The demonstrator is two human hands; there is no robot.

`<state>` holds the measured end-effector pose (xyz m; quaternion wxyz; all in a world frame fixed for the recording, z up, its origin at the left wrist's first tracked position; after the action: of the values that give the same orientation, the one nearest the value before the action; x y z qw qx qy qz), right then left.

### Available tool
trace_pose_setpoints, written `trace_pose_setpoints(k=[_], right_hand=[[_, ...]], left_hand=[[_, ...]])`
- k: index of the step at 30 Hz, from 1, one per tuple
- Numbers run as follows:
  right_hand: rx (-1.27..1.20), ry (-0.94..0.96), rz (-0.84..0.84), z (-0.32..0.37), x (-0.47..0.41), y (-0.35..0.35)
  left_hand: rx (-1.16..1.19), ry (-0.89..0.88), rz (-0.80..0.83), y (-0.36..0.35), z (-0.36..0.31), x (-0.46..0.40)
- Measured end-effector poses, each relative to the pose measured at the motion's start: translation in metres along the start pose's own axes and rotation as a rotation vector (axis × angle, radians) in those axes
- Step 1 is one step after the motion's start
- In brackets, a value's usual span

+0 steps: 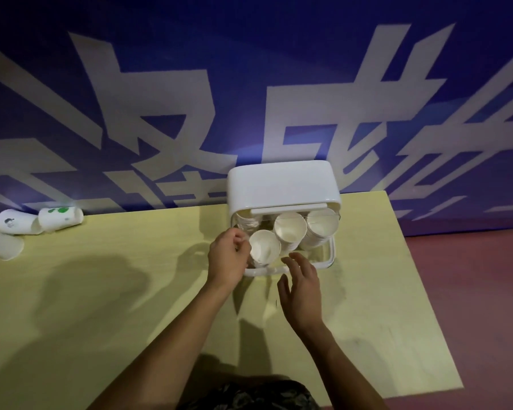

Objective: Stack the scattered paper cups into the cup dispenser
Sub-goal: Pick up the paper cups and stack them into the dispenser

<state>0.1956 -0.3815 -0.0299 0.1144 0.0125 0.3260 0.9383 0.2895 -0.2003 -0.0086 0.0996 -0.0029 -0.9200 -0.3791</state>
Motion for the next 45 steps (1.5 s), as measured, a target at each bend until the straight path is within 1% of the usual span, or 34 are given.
trace_pose_setpoints(k=[3,7,9,10,11,14,15,17,19,23,28,31,38,41,45], right_hand=[[-0.037,0.014,0.016,0.006,-0.004,-0.005],[-0.054,0.034,0.027,0.014,-0.01,-0.011],[-0.061,0.056,0.023,0.02,-0.01,-0.013],[-0.072,0.067,0.02,0.023,-0.01,-0.015],[-0.087,0.073,0.021,0.026,-0.009,-0.018],[-0.185,0.022,0.083,0.033,-0.007,-0.04],[-0.233,-0.022,0.113,0.035,-0.006,-0.052],[-0.307,-0.108,0.185,0.039,-0.004,-0.081],[-0.357,-0.154,0.259,0.051,0.0,-0.112],[-0.364,-0.141,0.353,0.09,0.004,-0.169],[-0.307,-0.12,0.417,0.141,0.008,-0.234],[-0.326,-0.177,0.394,0.169,0.01,-0.271],[-0.501,-0.439,0.325,0.223,0.021,-0.363],[-0.528,-0.483,0.316,0.248,0.02,-0.398],[-0.507,-0.48,0.311,0.279,0.009,-0.436]], left_hand=[[-0.009,-0.021,0.029,-0.011,0.0,-0.003],[-0.273,-0.16,0.064,-0.02,-0.005,-0.004],[-0.319,-0.171,0.073,-0.015,0.003,-0.003],[-0.28,-0.129,0.068,-0.009,0.014,-0.002],[-0.188,-0.056,0.052,0.001,0.029,-0.002],[0.182,0.222,-0.023,0.04,0.091,0.005],[0.24,0.28,-0.05,0.055,0.111,0.008],[0.266,0.347,-0.103,0.089,0.147,0.016],[0.313,0.404,-0.18,0.124,0.18,0.027],[0.504,0.456,-0.332,0.184,0.235,0.043],[0.619,0.481,-0.382,0.238,0.295,0.043],[0.677,0.488,-0.381,0.27,0.335,0.037],[0.854,0.614,-0.417,0.35,0.444,0.013],[0.904,0.684,-0.457,0.381,0.49,0.005],[0.898,0.729,-0.482,0.414,0.536,-0.01]])
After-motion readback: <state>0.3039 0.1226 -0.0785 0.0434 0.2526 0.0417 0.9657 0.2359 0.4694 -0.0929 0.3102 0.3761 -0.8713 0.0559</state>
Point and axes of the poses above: each hand's wrist, its own x-axis away from the middle knuckle, its own y-axis out of the back of the hand, z = x × y, the point moved 10 cm from there along -x, towards the middle knuckle, and after that the axes turned 11 degrees about -x, right-handed, at the moved point
